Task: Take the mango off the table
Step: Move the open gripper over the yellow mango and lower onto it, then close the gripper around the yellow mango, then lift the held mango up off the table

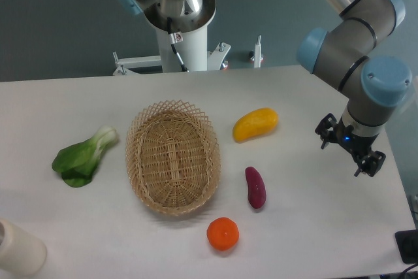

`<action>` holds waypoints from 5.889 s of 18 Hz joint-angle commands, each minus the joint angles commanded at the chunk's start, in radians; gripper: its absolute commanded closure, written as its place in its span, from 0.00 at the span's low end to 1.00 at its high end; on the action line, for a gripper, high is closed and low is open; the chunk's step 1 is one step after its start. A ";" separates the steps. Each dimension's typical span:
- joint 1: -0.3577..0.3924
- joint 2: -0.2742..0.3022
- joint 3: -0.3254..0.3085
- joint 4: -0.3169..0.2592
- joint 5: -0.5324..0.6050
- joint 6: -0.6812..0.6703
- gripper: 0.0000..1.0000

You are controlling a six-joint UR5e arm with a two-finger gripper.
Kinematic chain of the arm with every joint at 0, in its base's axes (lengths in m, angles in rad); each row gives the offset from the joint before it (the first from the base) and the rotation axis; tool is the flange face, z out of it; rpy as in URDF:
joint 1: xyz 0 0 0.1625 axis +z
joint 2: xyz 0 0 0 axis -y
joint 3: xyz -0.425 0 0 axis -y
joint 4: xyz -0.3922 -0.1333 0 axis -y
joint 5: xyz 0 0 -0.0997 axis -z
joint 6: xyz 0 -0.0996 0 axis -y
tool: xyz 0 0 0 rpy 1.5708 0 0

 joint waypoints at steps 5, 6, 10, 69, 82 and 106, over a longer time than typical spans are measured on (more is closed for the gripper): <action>0.000 -0.002 0.000 -0.002 -0.008 -0.002 0.00; 0.000 -0.003 -0.002 -0.002 -0.012 -0.008 0.00; 0.003 0.005 -0.035 0.000 -0.028 -0.058 0.00; -0.109 0.247 -0.677 0.307 0.075 0.023 0.51; -0.084 0.259 -0.557 0.282 0.069 0.025 0.66; -0.025 0.203 -0.245 0.138 -0.037 -0.002 0.66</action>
